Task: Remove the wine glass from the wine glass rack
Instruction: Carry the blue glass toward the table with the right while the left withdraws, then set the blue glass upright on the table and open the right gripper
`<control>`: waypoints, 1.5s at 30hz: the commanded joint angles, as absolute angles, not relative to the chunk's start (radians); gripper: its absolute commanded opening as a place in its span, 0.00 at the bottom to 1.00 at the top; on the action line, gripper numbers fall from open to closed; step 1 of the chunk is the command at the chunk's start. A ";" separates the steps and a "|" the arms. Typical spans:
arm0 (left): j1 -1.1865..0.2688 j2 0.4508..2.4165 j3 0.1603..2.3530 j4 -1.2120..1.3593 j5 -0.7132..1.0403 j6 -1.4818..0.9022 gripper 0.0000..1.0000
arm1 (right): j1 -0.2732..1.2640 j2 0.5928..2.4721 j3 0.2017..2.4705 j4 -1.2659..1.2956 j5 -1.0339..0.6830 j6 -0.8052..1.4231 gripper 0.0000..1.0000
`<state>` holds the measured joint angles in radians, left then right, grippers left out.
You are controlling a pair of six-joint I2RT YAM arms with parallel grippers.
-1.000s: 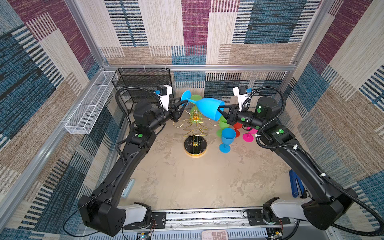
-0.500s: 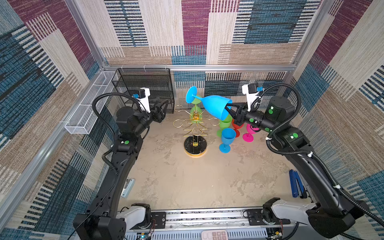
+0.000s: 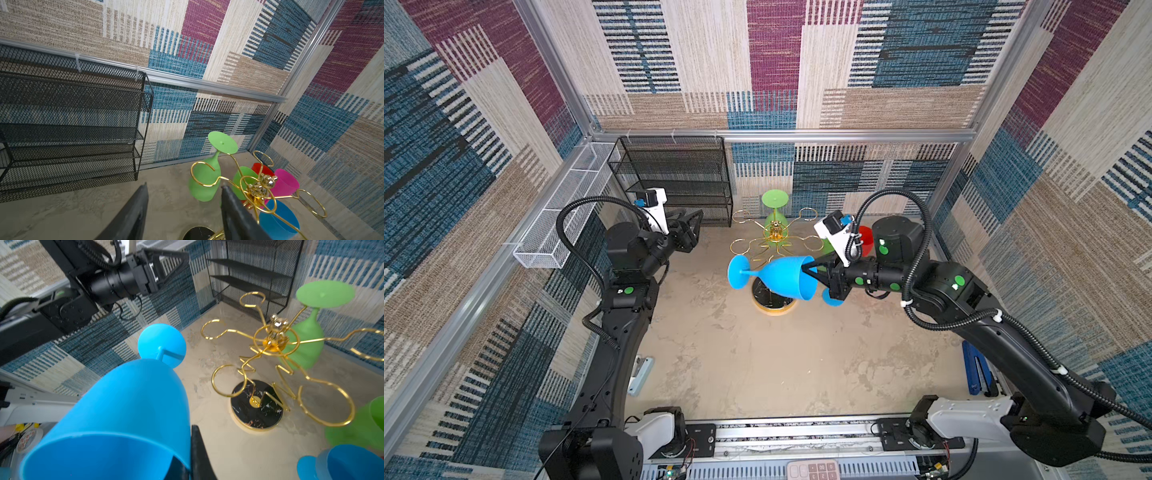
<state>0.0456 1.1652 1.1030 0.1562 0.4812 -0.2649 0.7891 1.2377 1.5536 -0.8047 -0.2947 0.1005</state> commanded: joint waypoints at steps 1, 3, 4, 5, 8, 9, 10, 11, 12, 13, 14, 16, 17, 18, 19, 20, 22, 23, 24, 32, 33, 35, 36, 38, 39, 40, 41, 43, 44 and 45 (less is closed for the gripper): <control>0.057 1.161 1.072 0.248 0.485 -0.268 0.58 | 0.818 1.219 1.520 -0.962 -0.210 0.135 0.00; 0.066 1.162 1.051 0.274 0.482 -0.268 0.58 | 0.823 1.203 1.490 -1.009 -0.187 0.167 0.00; 0.070 1.162 1.043 0.282 0.482 -0.267 0.58 | 0.824 1.194 1.480 -1.034 -0.167 0.191 0.00; 0.073 1.164 1.036 0.285 0.480 -0.265 0.58 | 0.825 1.189 1.470 -1.059 -0.141 0.211 0.00; 0.082 1.164 1.015 0.295 0.479 -0.254 0.58 | 0.825 1.193 1.454 -1.149 -0.058 0.277 0.00; 0.083 1.163 1.007 0.300 0.479 -0.250 0.58 | 0.825 1.201 1.451 -1.180 -0.033 0.302 0.00; 0.086 1.161 0.999 0.307 0.480 -0.246 0.58 | 0.825 1.210 1.450 -1.208 -0.009 0.326 0.00; 0.087 1.160 0.991 0.314 0.480 -0.242 0.58 | 0.824 1.223 1.452 -1.239 0.018 0.354 0.00; 0.088 1.159 0.984 0.320 0.478 -0.239 0.58 | 0.825 1.237 1.454 -1.269 0.040 0.376 0.00; 0.089 1.158 0.978 0.324 0.477 -0.237 0.58 | 0.825 1.250 1.458 -1.292 0.054 0.396 0.00; 0.089 1.157 0.970 0.331 0.476 -0.235 0.58 | 0.824 1.265 1.460 -1.314 0.071 0.414 0.00; 0.090 1.153 0.951 0.344 0.473 -0.232 0.58 | 0.825 1.287 1.470 -1.338 0.098 0.443 0.00; 0.090 1.150 0.942 0.354 0.474 -0.231 0.58 | 0.824 1.297 1.475 -1.339 0.104 0.450 0.00; 0.090 1.149 0.933 0.363 0.474 -0.230 0.58 | 0.824 1.308 1.481 -1.338 0.111 0.458 0.00; 0.091 1.147 0.926 0.368 0.475 -0.229 0.58 | 0.822 1.320 1.487 -1.338 0.119 0.464 0.00; 0.092 1.148 0.922 0.370 0.473 -0.227 0.58 | 0.823 1.337 1.489 -1.339 0.129 0.469 0.00; 0.093 1.144 0.916 0.370 0.472 -0.222 0.58 | 0.817 1.371 1.494 -1.339 0.143 0.471 0.00; 0.093 1.141 0.911 0.371 0.471 -0.218 0.58 | 0.810 1.391 1.494 -1.338 0.152 0.471 0.00; 0.093 1.139 0.905 0.371 0.470 -0.213 0.59 | 0.801 1.411 1.493 -1.339 0.163 0.468 0.00; 0.099 1.112 0.877 0.342 0.460 -0.175 0.59 | 0.734 1.533 1.503 -1.323 0.196 0.389 0.00; 0.100 1.111 0.873 0.342 0.457 -0.175 0.59 | 0.729 1.545 1.506 -1.316 0.189 0.375 0.00; 0.100 1.107 0.870 0.335 0.453 -0.175 0.59 | 0.721 1.564 1.510 -1.307 0.181 0.356 0.00; 0.101 1.105 0.869 0.333 0.454 -0.174 0.59 | 0.717 1.572 1.511 -1.302 0.177 0.347 0.00; 0.104 1.103 0.865 0.333 0.454 -0.175 0.59 | 0.709 1.587 1.510 -1.288 0.168 0.326 0.00; 0.104 1.102 0.865 0.333 0.454 -0.175 0.59 | 0.705 1.594 1.509 -1.284 0.167 0.319 0.00; 0.105 1.101 0.864 0.331 0.455 -0.175 0.59 | 0.703 1.602 1.511 -1.281 0.167 0.315 0.00; 0.105 1.101 0.864 0.331 0.455 -0.175 0.59 | 0.700 1.610 1.511 -1.276 0.162 0.306 0.00; 0.106 1.101 0.862 0.331 0.457 -0.175 0.59 | 0.697 1.622 1.512 -1.265 0.156 0.295 0.01; 0.107 1.100 0.862 0.328 0.458 -0.175 0.59 | 0.695 1.628 1.514 -1.259 0.154 0.289 0.03; 0.107 1.099 0.861 0.328 0.458 -0.175 0.60 | 0.694 1.634 1.517 -1.257 0.153 0.285 0.04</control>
<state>0.1047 1.1049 0.8650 0.3229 0.4538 -0.2020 0.6960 1.6238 1.5043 -1.2900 0.1638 0.3111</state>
